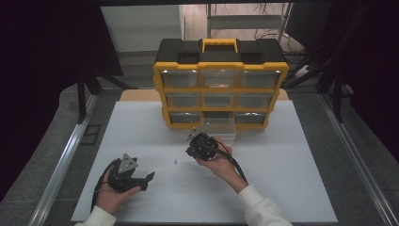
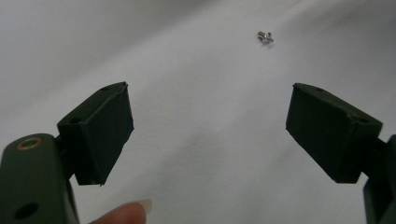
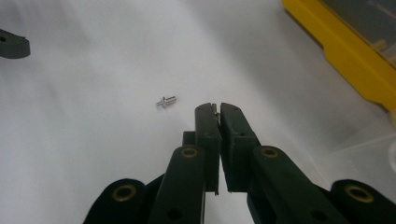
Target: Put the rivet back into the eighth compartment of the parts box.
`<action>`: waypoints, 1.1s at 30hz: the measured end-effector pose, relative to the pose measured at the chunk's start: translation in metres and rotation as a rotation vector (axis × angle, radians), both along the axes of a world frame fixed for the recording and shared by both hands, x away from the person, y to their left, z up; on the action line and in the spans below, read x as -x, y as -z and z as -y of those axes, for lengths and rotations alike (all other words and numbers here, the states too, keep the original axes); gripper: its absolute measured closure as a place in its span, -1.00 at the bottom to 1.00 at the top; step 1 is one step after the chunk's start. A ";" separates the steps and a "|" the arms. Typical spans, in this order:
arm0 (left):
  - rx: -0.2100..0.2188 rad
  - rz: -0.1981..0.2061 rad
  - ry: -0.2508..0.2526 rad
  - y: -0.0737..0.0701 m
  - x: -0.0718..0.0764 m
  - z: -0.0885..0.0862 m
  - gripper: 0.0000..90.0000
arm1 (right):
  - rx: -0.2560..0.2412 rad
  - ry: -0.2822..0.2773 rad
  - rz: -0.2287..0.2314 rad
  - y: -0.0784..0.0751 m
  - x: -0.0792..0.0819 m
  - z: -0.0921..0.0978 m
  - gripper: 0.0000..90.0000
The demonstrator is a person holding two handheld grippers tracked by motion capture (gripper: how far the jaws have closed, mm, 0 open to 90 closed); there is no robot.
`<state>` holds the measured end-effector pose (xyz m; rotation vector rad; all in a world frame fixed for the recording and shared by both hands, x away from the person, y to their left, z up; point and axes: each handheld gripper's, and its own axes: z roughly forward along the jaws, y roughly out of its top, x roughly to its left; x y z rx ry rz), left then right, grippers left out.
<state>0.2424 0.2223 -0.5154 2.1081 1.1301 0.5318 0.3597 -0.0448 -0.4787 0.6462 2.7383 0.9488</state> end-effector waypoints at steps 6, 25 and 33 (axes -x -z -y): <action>-0.001 -0.002 0.001 0.000 0.000 0.000 -0.66 | -0.025 0.004 0.016 -0.011 -0.001 0.007 0.91; 0.002 0.000 0.000 0.000 0.000 0.000 -0.66 | -0.076 0.037 0.034 -0.031 -0.001 0.023 0.91; 0.002 -0.001 0.001 0.000 0.000 0.000 -0.66 | -0.093 0.050 0.042 -0.036 -0.001 0.028 0.91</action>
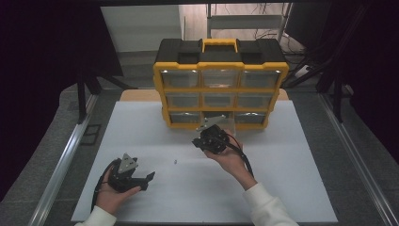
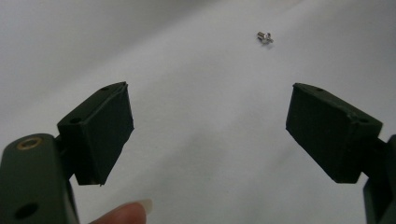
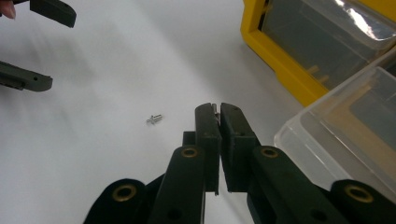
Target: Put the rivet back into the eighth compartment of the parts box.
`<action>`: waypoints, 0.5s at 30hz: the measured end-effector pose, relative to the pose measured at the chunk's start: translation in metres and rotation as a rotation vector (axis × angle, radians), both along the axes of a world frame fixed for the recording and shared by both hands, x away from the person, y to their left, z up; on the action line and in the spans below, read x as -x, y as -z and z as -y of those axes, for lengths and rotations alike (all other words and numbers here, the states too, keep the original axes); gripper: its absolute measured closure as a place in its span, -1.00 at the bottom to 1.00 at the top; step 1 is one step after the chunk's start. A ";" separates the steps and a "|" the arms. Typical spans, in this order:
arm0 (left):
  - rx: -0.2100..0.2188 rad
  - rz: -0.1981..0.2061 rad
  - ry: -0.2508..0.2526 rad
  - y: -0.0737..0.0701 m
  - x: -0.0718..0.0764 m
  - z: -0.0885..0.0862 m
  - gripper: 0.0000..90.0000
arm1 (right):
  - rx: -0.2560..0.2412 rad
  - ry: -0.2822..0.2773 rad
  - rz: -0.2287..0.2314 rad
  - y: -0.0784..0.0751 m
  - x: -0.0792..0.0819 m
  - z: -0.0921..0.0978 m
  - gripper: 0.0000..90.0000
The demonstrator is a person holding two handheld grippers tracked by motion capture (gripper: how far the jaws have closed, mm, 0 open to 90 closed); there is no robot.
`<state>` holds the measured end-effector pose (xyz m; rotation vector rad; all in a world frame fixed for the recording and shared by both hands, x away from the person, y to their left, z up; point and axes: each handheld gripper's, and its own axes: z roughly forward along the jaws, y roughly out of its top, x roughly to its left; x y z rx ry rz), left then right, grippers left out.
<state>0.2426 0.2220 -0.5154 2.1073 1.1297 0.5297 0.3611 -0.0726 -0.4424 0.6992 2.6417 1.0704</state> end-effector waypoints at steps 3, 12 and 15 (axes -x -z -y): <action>0.001 0.001 -0.001 0.000 0.000 0.000 -0.66 | -0.007 0.001 0.007 -0.002 0.000 0.002 0.91; -0.001 0.001 0.002 0.000 0.000 0.000 -0.66 | -0.033 0.018 0.017 -0.011 -0.001 0.009 0.91; -0.002 0.001 0.003 0.000 0.000 0.000 -0.66 | -0.043 0.029 0.024 -0.014 -0.003 0.014 0.91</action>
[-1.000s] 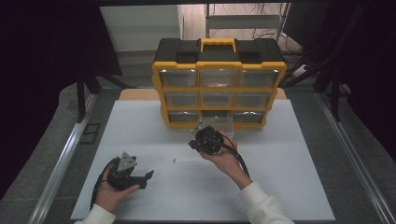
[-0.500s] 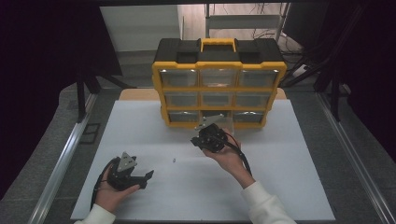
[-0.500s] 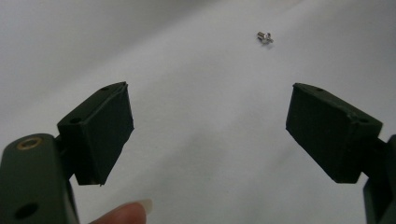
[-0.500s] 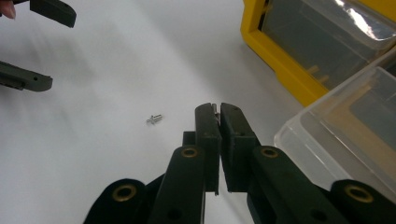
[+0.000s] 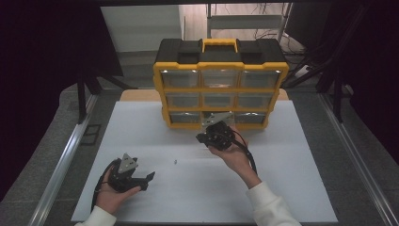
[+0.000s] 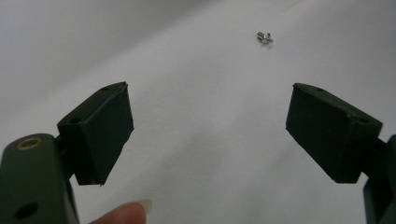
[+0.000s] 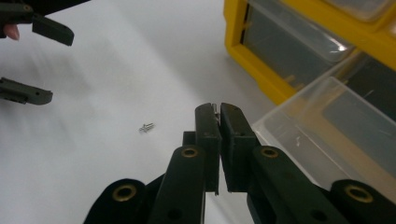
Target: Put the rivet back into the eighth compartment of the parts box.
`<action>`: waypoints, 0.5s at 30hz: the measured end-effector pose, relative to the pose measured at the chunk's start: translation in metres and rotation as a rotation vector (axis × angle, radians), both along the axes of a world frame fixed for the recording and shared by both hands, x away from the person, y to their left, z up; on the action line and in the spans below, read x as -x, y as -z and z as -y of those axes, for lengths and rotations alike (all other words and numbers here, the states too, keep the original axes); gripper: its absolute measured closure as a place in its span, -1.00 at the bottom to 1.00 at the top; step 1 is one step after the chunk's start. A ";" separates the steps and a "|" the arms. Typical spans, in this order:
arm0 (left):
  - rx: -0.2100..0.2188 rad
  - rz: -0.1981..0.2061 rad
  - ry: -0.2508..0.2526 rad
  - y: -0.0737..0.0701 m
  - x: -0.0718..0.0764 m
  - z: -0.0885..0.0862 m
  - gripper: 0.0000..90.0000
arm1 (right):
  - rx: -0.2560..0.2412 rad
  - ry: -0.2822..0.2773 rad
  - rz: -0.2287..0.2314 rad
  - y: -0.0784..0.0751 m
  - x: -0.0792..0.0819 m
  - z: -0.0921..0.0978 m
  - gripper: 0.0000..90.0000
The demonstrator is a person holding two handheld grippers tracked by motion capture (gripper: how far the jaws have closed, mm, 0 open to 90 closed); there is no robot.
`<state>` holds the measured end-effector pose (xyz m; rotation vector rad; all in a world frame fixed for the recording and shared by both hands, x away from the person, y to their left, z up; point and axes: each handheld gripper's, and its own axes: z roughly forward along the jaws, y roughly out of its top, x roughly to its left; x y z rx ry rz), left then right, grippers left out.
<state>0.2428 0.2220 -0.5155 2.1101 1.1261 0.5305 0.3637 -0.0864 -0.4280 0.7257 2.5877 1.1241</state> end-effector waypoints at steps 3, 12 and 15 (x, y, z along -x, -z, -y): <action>-0.002 0.000 0.001 0.000 0.000 0.000 -0.66 | -0.008 0.012 0.001 -0.003 -0.001 0.004 0.91; -0.001 -0.001 -0.001 0.000 0.000 0.000 -0.66 | -0.020 0.033 0.007 -0.006 -0.004 0.010 0.91; -0.001 -0.001 -0.001 0.000 0.000 0.000 -0.66 | -0.020 0.041 0.013 -0.006 -0.005 0.013 0.91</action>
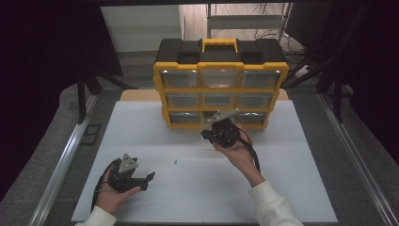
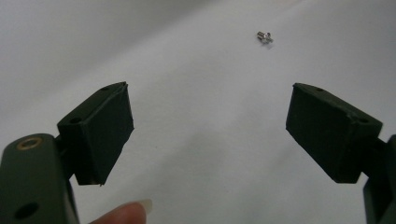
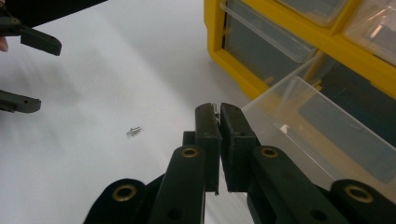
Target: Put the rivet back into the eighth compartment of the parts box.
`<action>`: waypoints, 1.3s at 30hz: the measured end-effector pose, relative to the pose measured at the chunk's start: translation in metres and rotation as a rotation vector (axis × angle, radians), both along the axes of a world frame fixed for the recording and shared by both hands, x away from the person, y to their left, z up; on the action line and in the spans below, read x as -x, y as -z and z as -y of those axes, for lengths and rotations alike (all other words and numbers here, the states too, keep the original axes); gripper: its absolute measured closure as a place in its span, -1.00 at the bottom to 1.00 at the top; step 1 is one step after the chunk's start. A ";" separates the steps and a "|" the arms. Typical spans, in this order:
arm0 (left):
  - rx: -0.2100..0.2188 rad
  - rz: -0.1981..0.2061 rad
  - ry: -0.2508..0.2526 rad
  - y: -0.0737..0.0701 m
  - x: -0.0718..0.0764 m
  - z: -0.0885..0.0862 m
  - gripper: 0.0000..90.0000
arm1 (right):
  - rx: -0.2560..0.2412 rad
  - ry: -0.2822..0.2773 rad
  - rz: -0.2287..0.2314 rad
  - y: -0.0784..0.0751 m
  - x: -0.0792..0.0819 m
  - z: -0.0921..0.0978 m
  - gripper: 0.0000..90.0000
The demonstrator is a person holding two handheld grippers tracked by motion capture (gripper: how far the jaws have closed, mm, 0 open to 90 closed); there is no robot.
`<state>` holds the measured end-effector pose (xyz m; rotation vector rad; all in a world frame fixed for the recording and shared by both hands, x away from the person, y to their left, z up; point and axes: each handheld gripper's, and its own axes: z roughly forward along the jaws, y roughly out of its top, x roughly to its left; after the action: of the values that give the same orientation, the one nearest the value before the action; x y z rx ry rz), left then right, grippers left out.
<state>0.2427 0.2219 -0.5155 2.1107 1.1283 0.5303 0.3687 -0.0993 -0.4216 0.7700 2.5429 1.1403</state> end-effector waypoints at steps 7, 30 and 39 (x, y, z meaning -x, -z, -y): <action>-0.001 0.000 0.000 0.000 0.000 0.000 -0.66 | -0.005 0.025 0.008 0.000 -0.003 0.005 0.91; -0.002 0.000 0.000 0.000 0.000 0.000 -0.66 | -0.007 0.120 0.029 0.000 -0.013 0.022 0.91; -0.002 0.001 0.001 0.000 0.000 0.000 -0.66 | -0.001 0.159 0.038 0.002 -0.018 0.030 0.91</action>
<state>0.2426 0.2218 -0.5157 2.1123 1.1266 0.5319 0.3871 -0.1290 -0.4231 0.9241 2.4015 1.0946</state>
